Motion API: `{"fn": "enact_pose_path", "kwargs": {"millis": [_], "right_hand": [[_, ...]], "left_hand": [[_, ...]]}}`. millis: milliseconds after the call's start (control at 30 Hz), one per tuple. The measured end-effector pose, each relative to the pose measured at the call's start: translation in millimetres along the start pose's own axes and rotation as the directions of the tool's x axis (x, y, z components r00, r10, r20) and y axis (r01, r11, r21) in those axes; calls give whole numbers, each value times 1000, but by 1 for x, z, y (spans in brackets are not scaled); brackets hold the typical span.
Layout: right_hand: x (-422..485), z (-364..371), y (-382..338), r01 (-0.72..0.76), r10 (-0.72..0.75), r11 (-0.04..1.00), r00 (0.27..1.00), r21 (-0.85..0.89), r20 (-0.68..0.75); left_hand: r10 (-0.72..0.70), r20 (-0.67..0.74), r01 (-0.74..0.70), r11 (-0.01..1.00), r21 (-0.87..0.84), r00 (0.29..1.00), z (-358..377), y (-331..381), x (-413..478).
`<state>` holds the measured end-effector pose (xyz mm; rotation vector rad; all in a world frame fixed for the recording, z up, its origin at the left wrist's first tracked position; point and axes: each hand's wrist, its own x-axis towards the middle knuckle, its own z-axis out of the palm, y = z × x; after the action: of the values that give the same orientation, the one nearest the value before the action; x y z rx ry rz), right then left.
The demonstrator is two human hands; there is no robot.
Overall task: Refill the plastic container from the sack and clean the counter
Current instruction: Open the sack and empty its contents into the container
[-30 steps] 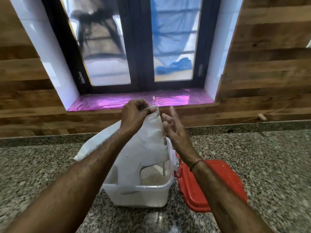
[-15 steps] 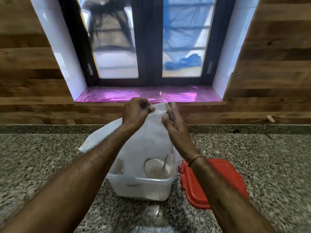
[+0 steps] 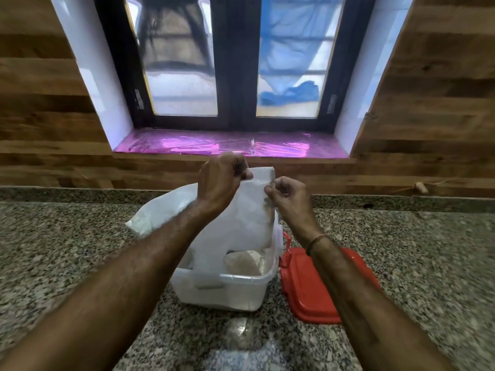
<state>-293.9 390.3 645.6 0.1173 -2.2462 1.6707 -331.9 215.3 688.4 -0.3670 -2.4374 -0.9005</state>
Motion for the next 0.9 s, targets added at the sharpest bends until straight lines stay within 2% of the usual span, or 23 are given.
{"fn": "enact_pose_path", "kwargs": {"millis": [67, 167, 267, 333, 400, 467, 533, 600, 700, 767, 833, 900], "right_hand": [[2, 0, 1, 19, -23, 996, 998, -83, -50], [8, -2, -8, 76, -89, 989, 992, -130, -90], [13, -1, -20, 116, -112, 989, 993, -89, 44], [20, 1, -26, 103, -97, 992, 992, -71, 82], [28, 0, -25, 69, -68, 989, 998, -133, 7], [35, -7, -13, 31, -37, 986, 999, -162, -39], [31, -8, -8, 14, -13, 993, 1000, -116, 13], [26, -3, -12, 32, -23, 993, 997, -115, 80], [31, 11, -29, 113, -76, 955, 987, -273, 142], [35, 16, -36, 90, -55, 915, 993, -393, 100], [38, 14, -33, 23, -21, 921, 1000, -389, 10], [37, 10, -28, -56, 29, 938, 996, -343, -81]], "left_hand": [[20, 17, -20, 999, 31, 1000, -1, -2, -3], [-76, 83, 73, 997, 36, 994, -14, -16, 0], [-92, 80, 89, 995, 49, 993, -29, -34, -1], [-75, 65, 74, 997, 22, 995, -32, -31, -4], [-58, 98, 57, 998, 8, 993, -34, -29, -5], [-95, 203, 87, 995, 46, 975, -43, -35, -6], [-136, 270, 114, 989, 94, 953, -54, -53, -8], [-147, 246, 119, 985, 125, 958, -59, -63, -12], [-80, 188, 58, 991, 119, 979, -57, -55, -14], [-55, 185, 43, 997, 66, 981, -56, -48, -13], [-85, 246, 76, 996, 49, 965, -64, -55, -10], [-127, 352, 89, 989, 120, 928, -74, -77, -11]]}}
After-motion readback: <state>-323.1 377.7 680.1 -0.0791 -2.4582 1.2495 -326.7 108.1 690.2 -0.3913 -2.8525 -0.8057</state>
